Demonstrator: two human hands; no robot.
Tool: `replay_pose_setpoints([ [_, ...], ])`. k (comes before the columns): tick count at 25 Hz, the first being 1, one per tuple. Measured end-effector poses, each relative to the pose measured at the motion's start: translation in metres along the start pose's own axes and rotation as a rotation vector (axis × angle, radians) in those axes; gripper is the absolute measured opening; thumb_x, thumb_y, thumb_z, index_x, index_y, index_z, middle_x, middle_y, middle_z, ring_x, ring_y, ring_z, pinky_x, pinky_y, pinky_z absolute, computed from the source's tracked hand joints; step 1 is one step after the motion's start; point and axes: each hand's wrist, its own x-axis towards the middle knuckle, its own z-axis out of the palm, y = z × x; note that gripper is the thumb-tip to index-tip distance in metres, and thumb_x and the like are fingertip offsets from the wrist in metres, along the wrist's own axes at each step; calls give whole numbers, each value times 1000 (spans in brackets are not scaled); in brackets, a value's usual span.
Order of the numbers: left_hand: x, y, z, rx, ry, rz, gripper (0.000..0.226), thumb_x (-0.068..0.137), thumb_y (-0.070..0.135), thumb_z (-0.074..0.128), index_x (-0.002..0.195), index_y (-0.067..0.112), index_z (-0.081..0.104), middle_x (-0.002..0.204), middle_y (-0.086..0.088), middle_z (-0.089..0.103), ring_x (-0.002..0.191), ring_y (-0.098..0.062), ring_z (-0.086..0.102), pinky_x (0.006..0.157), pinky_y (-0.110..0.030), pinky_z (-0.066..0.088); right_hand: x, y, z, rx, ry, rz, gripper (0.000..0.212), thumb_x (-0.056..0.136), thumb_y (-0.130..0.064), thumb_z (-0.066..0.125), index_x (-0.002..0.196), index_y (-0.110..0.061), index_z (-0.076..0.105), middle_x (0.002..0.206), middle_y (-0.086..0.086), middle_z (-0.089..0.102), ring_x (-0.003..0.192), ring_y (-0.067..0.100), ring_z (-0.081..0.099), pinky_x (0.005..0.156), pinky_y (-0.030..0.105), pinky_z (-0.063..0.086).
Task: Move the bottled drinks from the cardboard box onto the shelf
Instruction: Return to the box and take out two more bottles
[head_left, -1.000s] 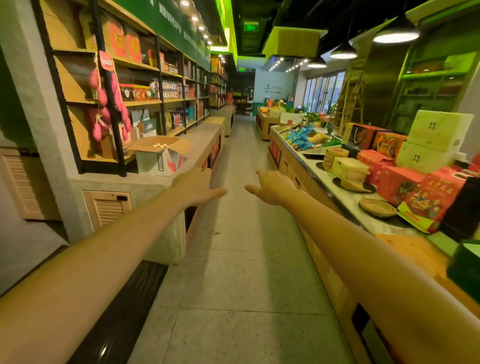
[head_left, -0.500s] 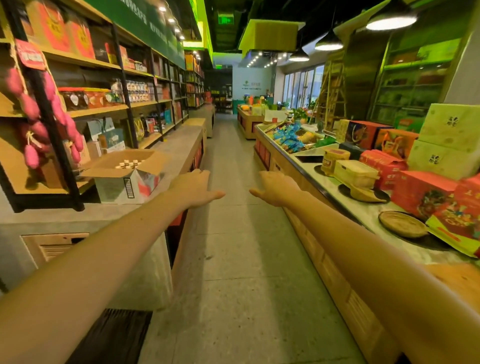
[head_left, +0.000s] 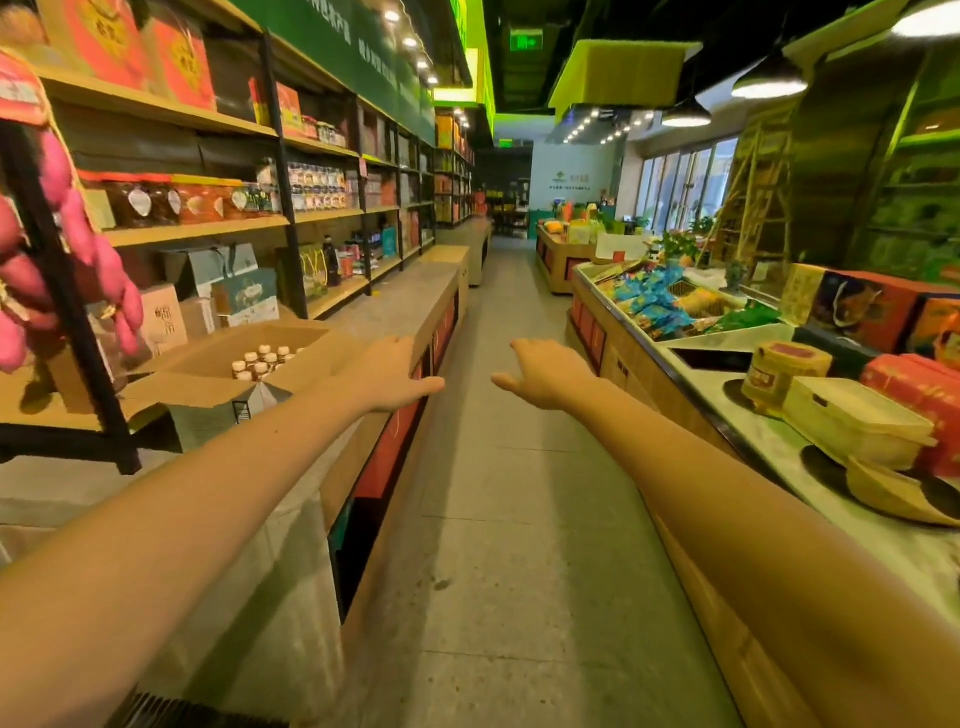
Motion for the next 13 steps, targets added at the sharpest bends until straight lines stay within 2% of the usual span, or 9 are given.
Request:
replay_pose_setpoints([
  [5, 123, -32, 35, -21, -8, -63, 71, 87, 57, 49, 133, 2, 44, 136, -17, 49, 124, -30, 46, 101, -39, 39, 134, 14, 27, 5, -7, -96, 63, 93, -52, 43, 136, -7, 40, 139, 15, 48, 126, 33, 45, 98, 44, 41],
  [13, 320, -103, 91, -7, -8, -141, 77, 87, 56, 50, 141, 5, 34, 144, -16, 41, 129, -30, 43, 101, -38, 39, 356, 11, 86, 29, -9, -168, 65, 93, -51, 44, 139, -6, 35, 141, 16, 46, 128, 34, 43, 102, 47, 40],
])
